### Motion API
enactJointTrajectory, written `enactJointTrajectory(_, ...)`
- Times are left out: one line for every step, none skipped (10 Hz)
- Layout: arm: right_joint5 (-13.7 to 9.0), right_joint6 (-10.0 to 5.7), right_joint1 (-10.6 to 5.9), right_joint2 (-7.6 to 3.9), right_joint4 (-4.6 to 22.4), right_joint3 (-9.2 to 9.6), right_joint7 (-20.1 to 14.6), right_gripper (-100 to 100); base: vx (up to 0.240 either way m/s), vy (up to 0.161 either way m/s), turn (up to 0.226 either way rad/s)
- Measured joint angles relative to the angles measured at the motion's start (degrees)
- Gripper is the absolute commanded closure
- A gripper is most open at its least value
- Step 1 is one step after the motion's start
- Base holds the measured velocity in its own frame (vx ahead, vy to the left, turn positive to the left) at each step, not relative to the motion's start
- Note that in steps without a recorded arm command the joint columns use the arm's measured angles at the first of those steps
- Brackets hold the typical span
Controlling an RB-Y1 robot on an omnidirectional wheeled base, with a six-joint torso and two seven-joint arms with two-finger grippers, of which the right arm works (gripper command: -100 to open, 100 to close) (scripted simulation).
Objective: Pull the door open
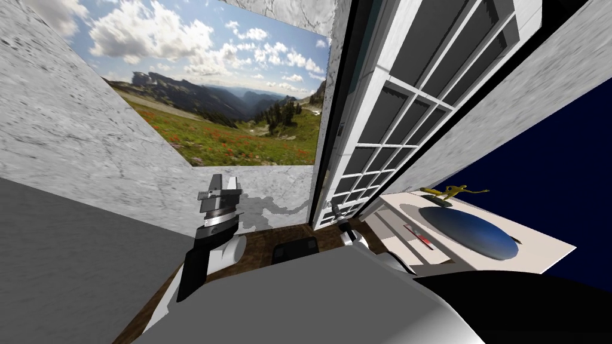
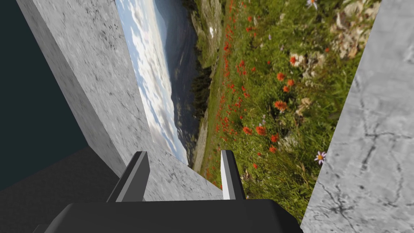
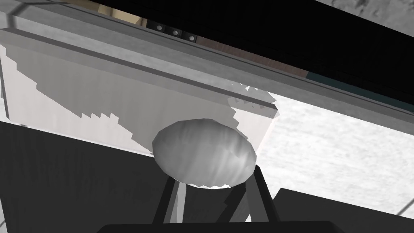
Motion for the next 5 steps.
enactJointTrajectory(-0.32, -0.26, 0.06, -0.09, 0.1, 0.26, -1.4, 100, -0.044, -0.023, 0.025)
enactJointTrajectory(-0.78, 1.5, 1.5, -0.16, -3.02, 0.69, -3.04, 100, -0.029, -0.008, 0.013)
enactJointTrajectory(-1.01, 1.97, 1.12, -0.24, -2.8, 0.95, -4.33, 100, 0.0, 0.0, 0.0)
enactJointTrajectory(-1.14, 1.18, 0.64, -0.08, -1.47, 0.91, -4.58, 100, -0.03, -0.018, 0.017)
enactJointTrajectory(-1.59, 0.21, -0.54, 0.0, 0.64, 1.19, -5.51, 100, -0.056, -0.024, 0.04)
